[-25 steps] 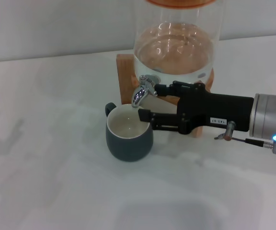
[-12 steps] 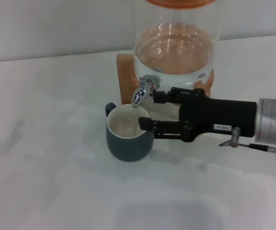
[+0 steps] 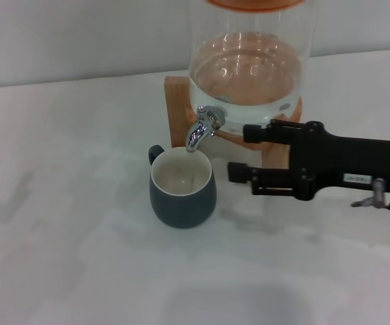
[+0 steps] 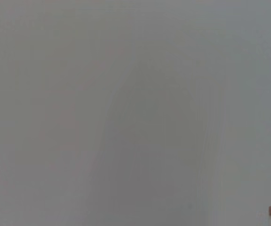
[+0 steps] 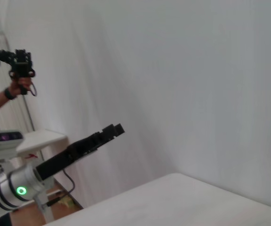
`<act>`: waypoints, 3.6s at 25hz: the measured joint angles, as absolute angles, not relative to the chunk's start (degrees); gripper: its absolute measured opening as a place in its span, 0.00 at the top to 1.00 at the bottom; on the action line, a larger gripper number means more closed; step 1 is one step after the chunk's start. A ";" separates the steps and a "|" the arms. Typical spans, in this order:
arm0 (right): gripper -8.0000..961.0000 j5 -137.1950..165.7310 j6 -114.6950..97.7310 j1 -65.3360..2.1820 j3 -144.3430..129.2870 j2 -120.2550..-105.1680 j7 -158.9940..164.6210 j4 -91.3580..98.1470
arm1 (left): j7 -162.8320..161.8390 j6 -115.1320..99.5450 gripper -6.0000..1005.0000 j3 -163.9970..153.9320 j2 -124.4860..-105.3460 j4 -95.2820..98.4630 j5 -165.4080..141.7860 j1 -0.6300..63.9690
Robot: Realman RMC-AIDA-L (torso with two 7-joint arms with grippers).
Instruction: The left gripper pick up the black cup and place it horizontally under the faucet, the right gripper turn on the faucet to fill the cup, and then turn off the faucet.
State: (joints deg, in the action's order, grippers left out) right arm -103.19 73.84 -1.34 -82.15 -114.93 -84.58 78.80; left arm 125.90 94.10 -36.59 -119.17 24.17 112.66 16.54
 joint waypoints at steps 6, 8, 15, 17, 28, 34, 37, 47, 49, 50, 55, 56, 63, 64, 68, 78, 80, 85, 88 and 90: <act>0.18 -103.92 75.49 -1.96 -81.07 -115.05 -85.19 76.25 | 125.91 99.54 0.23 -36.49 -119.17 26.09 112.77 16.00; 0.18 -104.08 75.44 -2.27 -81.05 -115.05 -85.41 75.63 | 126.14 100.62 0.23 -36.48 -119.25 26.20 113.29 15.67; 0.18 -104.21 75.30 -2.47 -80.78 -115.05 -85.44 75.69 | 126.37 100.98 0.23 -36.47 -119.24 26.13 114.06 14.73; 0.18 -104.25 75.30 -2.46 -80.75 -115.05 -85.44 75.72 | 126.40 101.01 0.23 -36.47 -119.23 26.29 114.33 14.52; 0.18 -104.86 75.32 -2.30 -80.64 -115.05 -85.43 75.22 | 129.60 100.27 0.23 -34.18 -119.25 25.12 122.87 9.62; 0.18 -104.87 75.57 -2.29 -80.72 -115.05 -85.53 75.16 | 132.04 99.51 0.24 -32.01 -119.13 20.76 123.95 9.18; 0.18 -104.87 75.66 -2.25 -80.85 -115.05 -85.54 75.14 | 132.16 99.05 0.24 -31.92 -119.13 20.42 124.55 9.17; 0.18 -104.87 76.33 -1.98 -81.29 -115.05 -85.33 75.14 | 131.84 99.31 0.24 -31.82 -119.16 19.72 125.76 9.06; 0.18 -105.03 76.78 -2.18 -81.95 -115.04 -85.19 75.14 | 131.84 99.32 0.24 -31.82 -119.17 19.71 125.75 9.05; 0.18 -105.32 76.82 -2.28 -82.57 -115.05 -85.20 75.14 | 131.84 99.32 0.24 -31.81 -119.18 19.70 125.74 9.05; 0.18 -106.31 76.10 -3.09 -85.78 -115.13 -85.60 75.38 | 131.83 99.12 0.24 -31.82 -119.18 19.68 125.69 9.29; 0.18 -106.35 75.81 -3.29 -86.32 -115.15 -85.69 75.42 | 131.83 99.08 0.24 -31.84 -119.16 19.68 125.64 9.35; 0.18 -106.43 70.34 -5.07 -90.84 -115.20 -86.67 75.19 | 131.83 99.05 0.24 -32.12 -119.11 19.68 125.57 9.48; 0.18 -106.42 69.64 -5.20 -91.20 -115.21 -86.69 75.27 | 131.83 99.05 0.24 -32.17 -119.10 19.68 125.55 9.42; 0.18 -106.43 67.59 -5.21 -91.53 -115.22 -86.69 75.50 | 131.83 99.09 0.24 -32.24 -119.09 19.68 125.51 9.12; 0.18 -107.51 63.20 -4.94 -93.25 -115.22 -86.78 75.66 | 131.66 99.62 0.24 -32.26 -119.09 19.68 125.50 9.05; 0.18 -107.69 62.22 -4.82 -94.10 -115.22 -86.89 75.77 | 131.30 99.66 0.24 -32.26 -119.09 19.71 125.50 9.05; 0.18 -107.79 59.97 -4.81 -96.08 -115.23 -87.28 75.86 | 130.88 99.76 0.24 -32.26 -119.09 19.93 125.50 9.04; 0.18 -107.79 58.58 -4.80 -96.80 -115.23 -87.49 75.86 | 130.83 99.83 0.24 -32.26 -119.09 19.97 125.51 8.97; 0.18 -107.79 57.91 -4.89 -97.09 -115.22 -87.53 75.83 | 130.83 99.85 0.24 -32.28 -119.09 20.00 125.50 8.97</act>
State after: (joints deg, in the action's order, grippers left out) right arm -107.79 57.91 -4.89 -97.09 -115.22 -87.53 75.83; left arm 130.83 99.85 -32.28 -119.09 20.00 125.50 8.97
